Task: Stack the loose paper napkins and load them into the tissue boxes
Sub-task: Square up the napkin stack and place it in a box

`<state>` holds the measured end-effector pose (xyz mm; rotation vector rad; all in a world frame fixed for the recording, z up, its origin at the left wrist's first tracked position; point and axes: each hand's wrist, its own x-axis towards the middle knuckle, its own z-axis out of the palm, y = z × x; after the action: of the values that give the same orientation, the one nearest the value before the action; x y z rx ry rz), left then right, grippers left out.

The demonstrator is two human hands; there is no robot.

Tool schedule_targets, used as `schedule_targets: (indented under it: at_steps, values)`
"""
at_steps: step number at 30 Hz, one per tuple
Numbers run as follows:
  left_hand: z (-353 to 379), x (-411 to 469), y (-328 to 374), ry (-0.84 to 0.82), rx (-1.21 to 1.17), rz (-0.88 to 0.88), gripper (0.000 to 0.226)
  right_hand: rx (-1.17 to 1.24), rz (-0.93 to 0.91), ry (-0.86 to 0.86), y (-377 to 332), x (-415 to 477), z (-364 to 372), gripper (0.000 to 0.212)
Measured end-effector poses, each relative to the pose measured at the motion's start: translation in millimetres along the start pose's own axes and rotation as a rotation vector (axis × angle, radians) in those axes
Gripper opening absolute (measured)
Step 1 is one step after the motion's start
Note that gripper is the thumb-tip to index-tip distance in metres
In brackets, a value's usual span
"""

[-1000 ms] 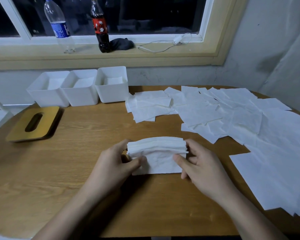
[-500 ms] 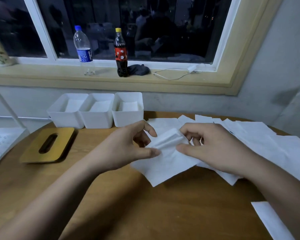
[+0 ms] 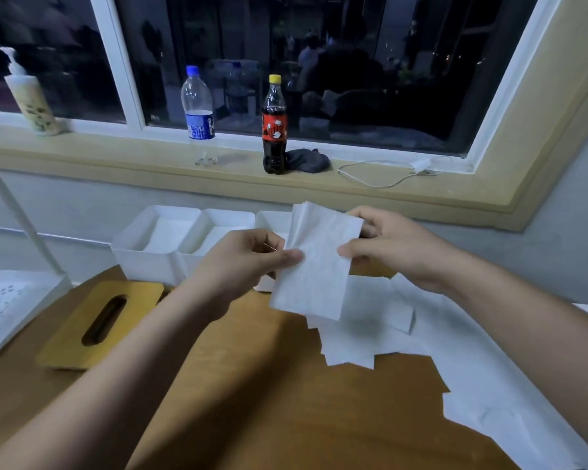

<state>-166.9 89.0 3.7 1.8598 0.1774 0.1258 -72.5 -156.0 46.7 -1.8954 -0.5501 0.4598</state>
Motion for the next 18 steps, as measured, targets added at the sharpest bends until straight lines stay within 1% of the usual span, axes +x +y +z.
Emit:
schedule_targets:
  at_steps: [2, 3, 6, 9, 11, 14, 17, 18]
  values:
    - [-11, 22, -2, 0.046, 0.019, -0.028, 0.041, 0.017, -0.009, 0.082, 2, 32, 7, 0.025]
    - [-16, 33, -2, 0.078, 0.039, -0.034, 0.041, 0.014, -0.013, 0.123, 2, 47, 10, 0.025]
    - [-27, 65, -4, 0.16, 0.096, -0.049, 0.036, -0.013, -0.006, 0.22, 2, 88, 19, 0.026]
    - [-34, 92, -11, 0.208, 0.207, -0.078, 0.033, -0.098, 0.046, 0.274, 8, 122, 26, 0.028]
    - [-36, 107, -17, 0.217, 0.317, -0.079, 0.036, -0.145, 0.059, 0.295, 15, 139, 32, 0.026]
    - [-33, 120, -21, 0.217, 0.564, -0.048, 0.043, -0.287, 0.087, 0.31, 23, 153, 38, 0.026]
    - [-30, 127, -22, 0.196, 0.703, -0.022, 0.042, -0.429, 0.091, 0.326, 29, 160, 42, 0.04]
    - [-28, 129, -22, 0.183, 0.723, -0.015, 0.041, -0.467, 0.082, 0.337, 30, 162, 44, 0.04]
